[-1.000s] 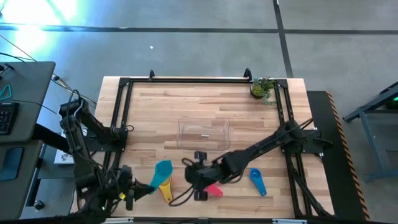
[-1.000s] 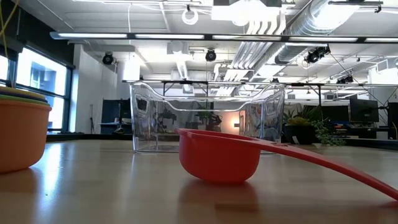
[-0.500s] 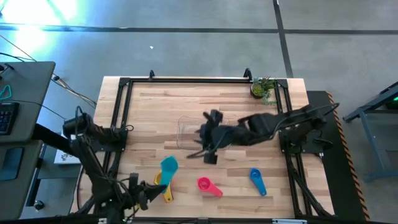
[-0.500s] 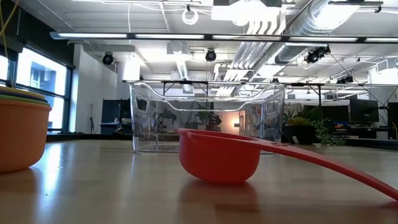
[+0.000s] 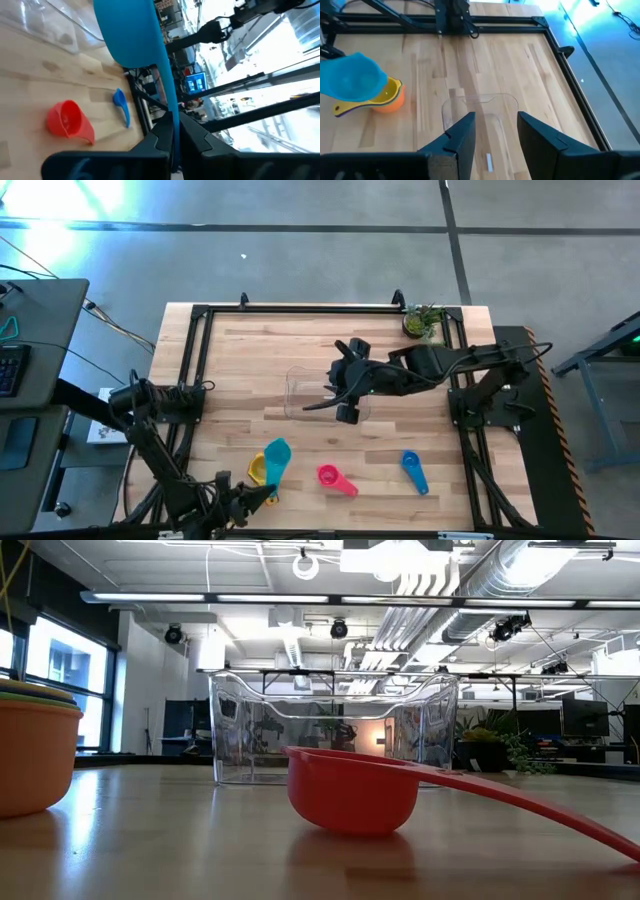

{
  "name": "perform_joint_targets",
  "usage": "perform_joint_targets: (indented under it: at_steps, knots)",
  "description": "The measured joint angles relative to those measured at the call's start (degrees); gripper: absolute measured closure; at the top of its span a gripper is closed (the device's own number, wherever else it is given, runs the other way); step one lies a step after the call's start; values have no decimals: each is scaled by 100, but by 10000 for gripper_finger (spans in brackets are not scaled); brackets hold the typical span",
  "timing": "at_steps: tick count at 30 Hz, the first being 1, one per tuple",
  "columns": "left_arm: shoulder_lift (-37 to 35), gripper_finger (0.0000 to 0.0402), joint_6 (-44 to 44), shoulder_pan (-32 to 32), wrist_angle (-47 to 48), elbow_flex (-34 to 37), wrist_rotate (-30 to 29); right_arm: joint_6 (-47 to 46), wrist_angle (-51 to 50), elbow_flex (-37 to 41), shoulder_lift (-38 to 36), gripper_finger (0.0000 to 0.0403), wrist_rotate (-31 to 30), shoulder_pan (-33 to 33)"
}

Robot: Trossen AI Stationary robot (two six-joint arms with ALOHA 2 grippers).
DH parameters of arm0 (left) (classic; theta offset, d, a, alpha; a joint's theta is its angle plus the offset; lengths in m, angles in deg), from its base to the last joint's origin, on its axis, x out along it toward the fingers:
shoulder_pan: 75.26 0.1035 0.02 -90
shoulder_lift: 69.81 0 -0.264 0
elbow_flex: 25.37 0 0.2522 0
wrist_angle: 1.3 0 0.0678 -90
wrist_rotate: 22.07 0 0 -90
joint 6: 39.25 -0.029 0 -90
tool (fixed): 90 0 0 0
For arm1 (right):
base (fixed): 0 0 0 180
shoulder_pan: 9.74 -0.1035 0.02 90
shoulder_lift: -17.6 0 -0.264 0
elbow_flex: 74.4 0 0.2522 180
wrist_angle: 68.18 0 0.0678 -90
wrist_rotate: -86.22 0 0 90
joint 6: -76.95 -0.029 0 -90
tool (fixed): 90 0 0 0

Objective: Nest measuring cups in basket
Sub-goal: Stack the light blue measuring cup on top of the yellow measuring cup

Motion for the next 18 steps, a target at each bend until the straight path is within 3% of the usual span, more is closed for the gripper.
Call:
perform_joint_targets:
  at_steps: [7, 18]
  knots:
    - [179, 398, -687, -148, -900, 0, -125, 4, -23, 0, 11, 265, 11, 0]
    - [631, 398, -77, -406, -898, 0, -127, -120, -25, 0, 11, 265, 298, -2]
